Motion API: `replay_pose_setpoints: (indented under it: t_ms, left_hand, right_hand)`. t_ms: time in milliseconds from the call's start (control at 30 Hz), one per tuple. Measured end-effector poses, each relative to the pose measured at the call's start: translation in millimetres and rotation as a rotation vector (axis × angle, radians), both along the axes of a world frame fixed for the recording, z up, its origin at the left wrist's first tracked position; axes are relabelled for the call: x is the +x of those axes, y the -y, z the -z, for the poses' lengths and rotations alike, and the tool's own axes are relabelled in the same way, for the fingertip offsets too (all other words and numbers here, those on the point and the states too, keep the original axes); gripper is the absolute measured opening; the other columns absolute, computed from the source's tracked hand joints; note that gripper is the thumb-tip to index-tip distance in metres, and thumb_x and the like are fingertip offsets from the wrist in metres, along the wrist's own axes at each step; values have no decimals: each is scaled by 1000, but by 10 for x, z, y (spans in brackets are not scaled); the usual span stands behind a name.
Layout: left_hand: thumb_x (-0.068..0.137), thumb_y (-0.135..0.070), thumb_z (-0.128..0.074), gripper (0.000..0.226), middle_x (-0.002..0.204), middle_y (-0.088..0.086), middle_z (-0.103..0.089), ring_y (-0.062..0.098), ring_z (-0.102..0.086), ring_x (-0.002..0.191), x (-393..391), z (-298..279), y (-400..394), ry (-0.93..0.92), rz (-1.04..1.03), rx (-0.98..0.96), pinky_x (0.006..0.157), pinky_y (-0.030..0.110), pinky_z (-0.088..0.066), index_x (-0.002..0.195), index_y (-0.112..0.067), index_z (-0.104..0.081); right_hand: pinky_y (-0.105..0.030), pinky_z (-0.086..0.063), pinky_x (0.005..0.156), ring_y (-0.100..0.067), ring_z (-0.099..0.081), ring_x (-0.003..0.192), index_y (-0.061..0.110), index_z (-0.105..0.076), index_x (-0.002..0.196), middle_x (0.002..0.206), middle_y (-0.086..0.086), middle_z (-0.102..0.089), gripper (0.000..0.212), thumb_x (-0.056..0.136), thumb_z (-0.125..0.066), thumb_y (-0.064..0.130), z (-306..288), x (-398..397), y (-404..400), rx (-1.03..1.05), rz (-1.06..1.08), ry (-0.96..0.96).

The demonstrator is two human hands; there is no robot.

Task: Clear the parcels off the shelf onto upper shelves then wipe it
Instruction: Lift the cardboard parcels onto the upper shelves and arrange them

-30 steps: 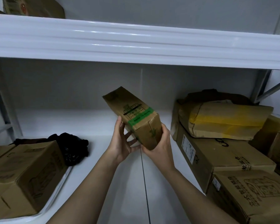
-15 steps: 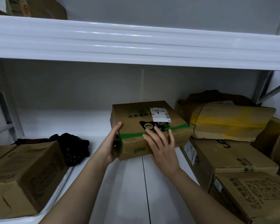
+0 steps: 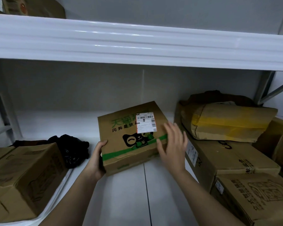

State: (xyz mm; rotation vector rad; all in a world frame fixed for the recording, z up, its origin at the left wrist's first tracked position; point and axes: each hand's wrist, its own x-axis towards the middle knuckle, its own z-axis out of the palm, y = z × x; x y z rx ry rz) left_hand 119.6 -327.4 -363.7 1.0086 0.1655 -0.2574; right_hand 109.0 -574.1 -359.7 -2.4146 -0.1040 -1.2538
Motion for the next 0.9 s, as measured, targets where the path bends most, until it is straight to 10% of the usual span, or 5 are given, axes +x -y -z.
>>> replay_pose_setpoints:
  t_ms: [233, 400, 900]
  left_hand:
    - [89, -48, -45, 41, 95, 13, -73, 33, -62, 90, -28, 131, -161, -8, -33, 0, 83, 43, -48, 109, -18, -64]
    - [91, -41, -43, 40, 95, 14, -70, 33, -63, 88, -22, 117, -261, 33, -87, 61, 76, 40, -49, 114, -14, -62]
    - [87, -67, -43, 53, 107, 7, -72, 28, -68, 99, -187, -16, -147, 124, -200, 460, 86, 46, -53, 120, -29, -61]
  right_hand:
    - [-37, -34, 109, -22, -42, 128, 31, -23, 147, 147, -5, -34, 63, 94, -56, 30, -378, -64, 137, 983, -552, -589]
    - [-40, -41, 106, -16, -57, 110, 30, -28, 146, 122, 2, -58, 67, 88, -60, 39, -321, -94, 201, 997, -675, -863]
    - [-24, -53, 77, -20, -53, 116, 39, -30, 133, 136, -4, -44, 54, 86, -58, 39, -194, -400, 90, 1065, -805, -590]
